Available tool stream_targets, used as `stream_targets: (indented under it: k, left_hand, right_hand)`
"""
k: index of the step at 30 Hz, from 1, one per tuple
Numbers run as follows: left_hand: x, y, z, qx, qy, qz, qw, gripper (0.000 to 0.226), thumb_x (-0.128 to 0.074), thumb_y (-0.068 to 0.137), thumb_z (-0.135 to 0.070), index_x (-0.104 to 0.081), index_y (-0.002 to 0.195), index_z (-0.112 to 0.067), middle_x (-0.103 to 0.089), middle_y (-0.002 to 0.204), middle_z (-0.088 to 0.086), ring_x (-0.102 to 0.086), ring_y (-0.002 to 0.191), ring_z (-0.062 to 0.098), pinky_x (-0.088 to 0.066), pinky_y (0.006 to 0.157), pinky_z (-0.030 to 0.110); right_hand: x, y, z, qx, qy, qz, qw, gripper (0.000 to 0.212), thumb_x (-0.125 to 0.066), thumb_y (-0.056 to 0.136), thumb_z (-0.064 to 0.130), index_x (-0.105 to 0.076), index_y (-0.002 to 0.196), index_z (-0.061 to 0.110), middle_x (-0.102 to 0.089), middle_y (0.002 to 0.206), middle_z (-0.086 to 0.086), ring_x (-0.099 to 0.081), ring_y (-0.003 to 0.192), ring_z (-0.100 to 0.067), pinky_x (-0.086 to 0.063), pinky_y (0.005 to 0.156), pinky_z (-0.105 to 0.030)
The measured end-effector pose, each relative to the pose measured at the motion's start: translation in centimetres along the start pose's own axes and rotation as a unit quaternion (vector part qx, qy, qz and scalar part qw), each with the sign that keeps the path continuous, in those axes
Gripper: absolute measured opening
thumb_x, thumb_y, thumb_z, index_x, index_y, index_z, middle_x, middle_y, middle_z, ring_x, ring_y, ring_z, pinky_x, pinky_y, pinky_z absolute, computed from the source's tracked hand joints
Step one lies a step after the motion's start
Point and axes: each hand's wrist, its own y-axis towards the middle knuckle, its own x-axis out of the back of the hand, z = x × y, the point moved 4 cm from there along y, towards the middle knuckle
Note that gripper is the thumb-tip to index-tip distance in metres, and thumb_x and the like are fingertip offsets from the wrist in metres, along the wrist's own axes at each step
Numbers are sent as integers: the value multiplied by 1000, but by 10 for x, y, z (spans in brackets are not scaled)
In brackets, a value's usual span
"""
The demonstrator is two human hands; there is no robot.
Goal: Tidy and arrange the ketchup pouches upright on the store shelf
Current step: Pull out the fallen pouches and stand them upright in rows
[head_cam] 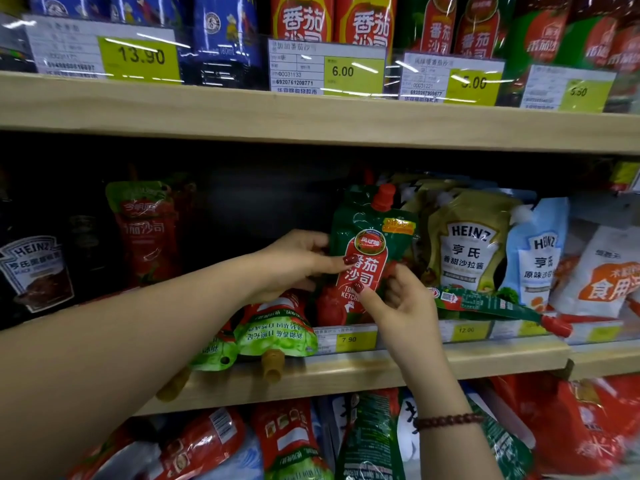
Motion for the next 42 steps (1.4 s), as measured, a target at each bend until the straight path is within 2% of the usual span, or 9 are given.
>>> stream_targets:
  k: [7,11,15,18,21,26,29,33,42]
  left_hand:
    - [-3,0,6,-22,96,17,995,53,-78,65,2,-57,99,-33,-67,105,-3,-63,100,14,-55,85,34]
    - [1,3,13,-34,85,-23,996,48,-79,63,2,-57,90,-31,-69,92,-7,-66,85,7,-58,69,23]
    - [11,5,18,-33,75,-67,994,48,-79,64,2,-53,86,-32,-63,87,-14,-60,78,0,-48,49,10]
    - [19,7,22,-25,63,-73,995,48,-78,65,3,-53,86,-32,-62,85,-15,-58,76,-4,-45,49,7]
    - [23,10,25,-11,62,-75,995,47,-77,66,3,-53,88,-30,-63,87,-12,-59,78,-1,-48,52,12]
    - [36,22,31,13,36,-108,993,44,-75,67,6,-53,84,-29,-64,86,-8,-62,82,11,-53,65,27]
    - [45,28,35,22,46,-113,992,45,-74,67,5,-53,86,-30,-64,90,-6,-61,89,17,-52,69,30]
    - [52,38,37,32,41,-118,992,47,-74,68,3,-54,102,-24,-64,99,-1,-60,95,20,-51,68,31]
    - [59,56,46,39,56,-102,992,48,-73,70,2,-48,84,-36,-57,86,-12,-54,77,3,-45,53,18]
  right_hand:
    - [-8,1,-7,-16,-51,-20,998,27,-66,82,24,-60,107,31,-66,105,16,-58,102,0,-50,89,-30]
    - [-6,-2,-9,-15,-91,-39,995,52,-68,79,34,-50,127,23,-55,112,15,-53,107,-6,-45,90,-26]
    - [-3,-4,-9,-12,-73,-49,996,46,-62,85,31,-48,128,24,-56,114,15,-56,102,2,-48,86,-20]
    - [-1,-2,-11,-14,-78,-40,996,40,-57,88,29,-48,127,28,-51,106,29,-52,97,15,-46,73,-8]
    - [-1,-2,-13,-6,-89,-32,995,37,-56,89,28,-50,126,26,-52,105,28,-53,97,17,-45,74,-8]
    - [-9,-10,-8,52,-206,-20,977,19,-56,82,44,-62,97,33,-62,85,24,-58,85,7,-50,70,-19]
    - [-20,-17,-6,106,-340,16,934,36,-48,75,66,-67,76,35,-63,70,20,-53,74,2,-43,64,-22]
    - [-30,-21,-8,161,-418,29,894,47,-50,68,73,-61,55,29,-53,51,16,-46,60,-5,-31,61,-27]
    - [-32,-21,-12,179,-406,7,896,48,-51,66,74,-57,51,29,-51,48,16,-46,56,-6,-36,57,-30]
